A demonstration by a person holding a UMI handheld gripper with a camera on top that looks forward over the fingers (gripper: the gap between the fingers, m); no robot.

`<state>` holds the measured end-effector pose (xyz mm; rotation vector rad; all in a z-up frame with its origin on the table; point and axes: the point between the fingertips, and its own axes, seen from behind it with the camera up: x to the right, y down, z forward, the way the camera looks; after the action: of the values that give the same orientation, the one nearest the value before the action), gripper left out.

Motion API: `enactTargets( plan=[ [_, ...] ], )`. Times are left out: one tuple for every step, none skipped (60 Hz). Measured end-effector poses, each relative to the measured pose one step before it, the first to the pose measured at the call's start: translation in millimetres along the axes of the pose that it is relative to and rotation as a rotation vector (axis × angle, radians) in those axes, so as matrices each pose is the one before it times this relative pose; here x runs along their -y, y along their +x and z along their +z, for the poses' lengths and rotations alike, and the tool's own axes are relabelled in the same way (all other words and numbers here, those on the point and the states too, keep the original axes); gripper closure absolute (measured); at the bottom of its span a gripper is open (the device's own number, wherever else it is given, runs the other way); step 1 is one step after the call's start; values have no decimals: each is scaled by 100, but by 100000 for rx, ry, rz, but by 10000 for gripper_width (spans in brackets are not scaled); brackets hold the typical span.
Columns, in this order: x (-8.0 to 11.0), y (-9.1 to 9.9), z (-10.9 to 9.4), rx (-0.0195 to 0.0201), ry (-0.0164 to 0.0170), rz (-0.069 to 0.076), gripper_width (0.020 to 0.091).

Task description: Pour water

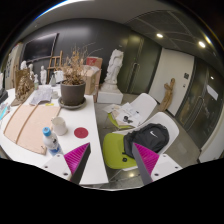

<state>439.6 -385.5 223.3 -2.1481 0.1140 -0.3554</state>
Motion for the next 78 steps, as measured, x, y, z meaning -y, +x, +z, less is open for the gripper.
enactTargets(
  plan=[
    [65,1056,303,991,-255,-260,246],
    [-115,-92,18,312,-111,-85,249],
    [-146,-111,28,333,-130,-30,249],
    [-231,-138,30,398,-119,10,249],
    [-270,-186,5,451,-92,-27,248],
    [-331,-231,-14,507,-112,-8,247],
    [-339,-286,-4,574,-162,-24,249],
    [-342,-322,4,642,-138,10,247],
    [-285,-684,-132,531,-34,18,248],
    [-435,-527,-19,787,-7,95,249],
    [-399,-552,4,848,47,-18,248],
    [-407,-558,8,901,-19,-38,249],
    [-423,-578,9,932,-136,-54,247],
    [-413,-611,31,972,-60,-44,248],
    [-353,-652,19,991,12,-11,248],
    [-362,-627,40,931,158,-53,248],
    [-287,-628,59,855,314,-42,247],
    [-271,-649,102,751,416,-8,246],
    [-301,-669,133,724,523,-32,247],
    [-253,-686,131,777,552,-73,246],
    [-246,-684,130,786,614,-84,245],
    [-218,-725,197,881,674,-55,245],
    [-166,-702,192,955,712,-40,244],
    [-313,-1476,240,503,1044,19,244],
    [-2,58,276,1386,663,-103,244],
    [-280,-1461,311,397,1188,31,246],
    [-128,-705,365,858,953,69,246],
    [-135,-733,418,880,934,168,246],
    [-106,-700,415,922,924,188,244],
    [-120,-681,441,856,810,240,243],
    [-125,-610,505,786,768,228,244],
    [-91,-548,531,674,842,215,243],
    [-48,-528,585,499,1004,125,244],
    [-35,-493,635,333,1053,44,245],
    [-35,-411,608,148,964,-94,245],
    [-81,-342,588,-85,842,-69,247],
    [-114,-289,612,-270,733,-13,245],
    [-111,-275,636,-335,615,87,245],
    [-100,-228,624,-306,501,191,246],
    [-101,-231,636,-290,460,313,246],
    [-94,-245,631,-231,413,453,247],
    [-104,-210,622,-124,359,586,244],
    [-88,-234,594,73,320,653,245],
    [-88,-277,601,259,383,599,246],
    [-74,-264,573,234,484,466,246],
    [-55,-165,556,96,509,372,246],
    [-48,-119,533,-57,453,252,249],
    [-63,-101,518,-159,342,245,250],
    [-34,-42,489,-202,406,162,253],
    [11,-57,441,-125,469,190,260],
    [30,-99,414,23,459,124,272],
    [21,-100,402,191,420,1,285],
    [20,-68,365,282,331,-71,305],
    [56,22,304,10,367,-42,332],
    [83,-26,263,137,557,-5,368],
    [129,-114,247,356,699,131,410],
    [134,-81,216,367,811,131,462],
    [81,-94,249,127,811,84,527],
    [80,89,109,-431,689,108,578],
    [83,47,82,-257,631,449,577],
    [10,90,79,-349,429,529,578],
    [13,12,64,-62,277,515,583],
    [35,-23,32,91,451,346,597],
    [3,49,3,-39,280,85,607],
    [119,201,171,-134,217,-62,616],
    [10,-15,-60,-221,248,-97,629],
    [9,3,-65,-233,58,-133,643],
    [-63,-78,-53,-167,138,-303,669],
    [-47,-30,-27,-103,-54,-368,684],
    [-6,-30,-33,-174,-92,-305,703],
    [-49,-3,-27,-257,-238,-217,707],
    [11,-55,-29,-84,-200,-249,733],
    [19,-104,-14,-9,-247,-186,733],
    [-32,-70,-22,-19,-433,-37,735],
    [-22,-62,17,121,-445,-175,758],
    [9,-3,13,-155,-420,-70,758],
    [151,319,26,-258,-284,-269,758],
    [82,97,50,-528,-232,-419,758]
  ],
)
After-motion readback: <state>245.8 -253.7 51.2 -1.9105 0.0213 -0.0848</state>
